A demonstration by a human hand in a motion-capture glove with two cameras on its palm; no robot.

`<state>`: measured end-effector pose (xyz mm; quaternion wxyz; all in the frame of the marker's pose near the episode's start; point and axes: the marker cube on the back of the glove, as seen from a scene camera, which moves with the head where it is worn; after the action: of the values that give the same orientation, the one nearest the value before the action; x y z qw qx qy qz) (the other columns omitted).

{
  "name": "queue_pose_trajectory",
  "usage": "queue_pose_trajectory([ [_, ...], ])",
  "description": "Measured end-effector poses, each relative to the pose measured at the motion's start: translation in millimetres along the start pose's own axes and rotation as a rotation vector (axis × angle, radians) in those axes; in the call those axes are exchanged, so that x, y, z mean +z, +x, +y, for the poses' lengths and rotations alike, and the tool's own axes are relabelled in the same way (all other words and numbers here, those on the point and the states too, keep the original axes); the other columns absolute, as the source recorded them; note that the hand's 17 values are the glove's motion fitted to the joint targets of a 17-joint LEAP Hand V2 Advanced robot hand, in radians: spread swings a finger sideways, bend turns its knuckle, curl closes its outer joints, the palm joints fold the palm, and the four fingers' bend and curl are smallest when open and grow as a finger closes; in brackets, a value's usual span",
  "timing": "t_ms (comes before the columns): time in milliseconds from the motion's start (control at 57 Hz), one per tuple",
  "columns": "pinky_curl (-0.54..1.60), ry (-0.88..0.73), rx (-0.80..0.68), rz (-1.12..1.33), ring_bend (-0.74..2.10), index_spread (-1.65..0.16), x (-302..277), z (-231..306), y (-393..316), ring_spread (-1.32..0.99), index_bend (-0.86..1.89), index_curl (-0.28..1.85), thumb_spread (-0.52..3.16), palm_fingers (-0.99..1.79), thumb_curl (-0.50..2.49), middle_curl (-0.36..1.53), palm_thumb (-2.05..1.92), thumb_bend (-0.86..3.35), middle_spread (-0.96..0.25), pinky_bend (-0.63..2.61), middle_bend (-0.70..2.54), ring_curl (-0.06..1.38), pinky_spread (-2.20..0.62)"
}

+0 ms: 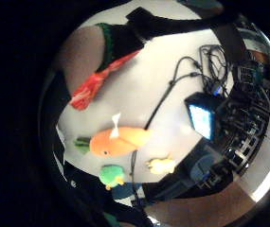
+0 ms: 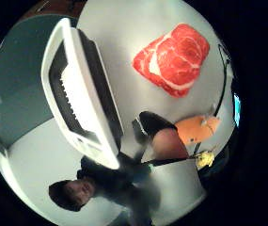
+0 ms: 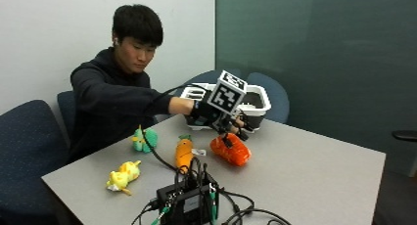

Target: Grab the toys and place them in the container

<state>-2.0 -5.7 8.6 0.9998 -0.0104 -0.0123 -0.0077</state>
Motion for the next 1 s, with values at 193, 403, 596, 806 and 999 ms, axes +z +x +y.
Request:
queue_pose_trajectory([
  [193,0.31,0.015,-0.082,-0.063,0.16,-0.26,52.8,-29.2,-7.0,0.03,0.15,0.07,0.93,-0.20,0.11,0.04,0.22,0.14,-0.02,1.05,0.08,0.03,0.06],
  [403,0.26,0.365,-0.116,-0.188,0.32,-0.27,62.7,-36.8,-12.8,0.01,0.47,0.21,1.25,0.47,0.24,0.15,0.47,0.29,-0.07,0.92,0.36,0.06,-0.02],
  [596,0.32,0.389,-0.048,-0.101,0.73,-0.31,48.8,-16.9,-6.2,-0.25,0.57,0.27,1.04,0.95,0.40,0.23,0.71,0.36,-0.21,0.92,0.58,0.20,-0.27],
  [806,0.40,0.520,-0.030,-0.132,0.90,-0.36,-21.9,44.1,-19.7,-0.37,0.78,0.41,0.78,0.95,0.52,0.32,0.75,0.33,-0.31,0.99,0.76,0.31,-0.37],
  [999,0.47,0.695,-0.221,-0.165,1.03,-0.38,-120.9,123.6,-99.5,-0.41,0.92,0.55,0.64,0.85,0.62,0.42,0.76,0.32,-0.36,1.09,0.89,0.39,-0.39],
])
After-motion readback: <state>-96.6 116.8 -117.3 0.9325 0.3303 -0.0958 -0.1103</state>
